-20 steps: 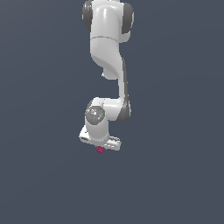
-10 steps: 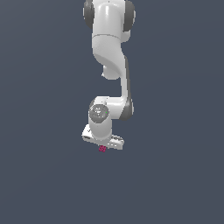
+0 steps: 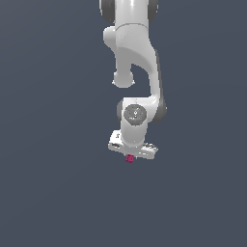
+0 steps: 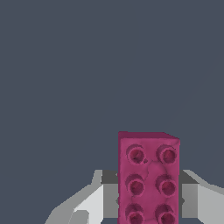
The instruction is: Pick up the object and move it to a goal position.
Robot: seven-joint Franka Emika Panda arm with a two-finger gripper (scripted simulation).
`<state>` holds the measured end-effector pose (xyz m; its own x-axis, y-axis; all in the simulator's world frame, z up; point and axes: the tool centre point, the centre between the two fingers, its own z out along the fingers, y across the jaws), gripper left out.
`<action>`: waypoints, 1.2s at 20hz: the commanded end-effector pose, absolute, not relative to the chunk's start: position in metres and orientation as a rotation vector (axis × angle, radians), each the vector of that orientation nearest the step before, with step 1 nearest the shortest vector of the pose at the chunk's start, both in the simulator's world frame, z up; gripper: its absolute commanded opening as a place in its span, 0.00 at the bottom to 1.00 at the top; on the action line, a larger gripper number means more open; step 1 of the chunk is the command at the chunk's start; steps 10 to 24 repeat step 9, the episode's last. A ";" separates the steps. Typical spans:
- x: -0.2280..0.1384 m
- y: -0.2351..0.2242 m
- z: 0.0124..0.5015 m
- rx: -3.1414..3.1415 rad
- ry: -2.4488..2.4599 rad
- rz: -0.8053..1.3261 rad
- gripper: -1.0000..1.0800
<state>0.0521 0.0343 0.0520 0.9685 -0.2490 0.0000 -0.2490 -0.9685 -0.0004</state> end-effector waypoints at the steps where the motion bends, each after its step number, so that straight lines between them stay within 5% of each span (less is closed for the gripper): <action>1: 0.050 0.051 0.060 -3.116 0.396 0.000 0.00; 24: 0.049 0.068 0.067 -3.116 0.396 0.000 0.00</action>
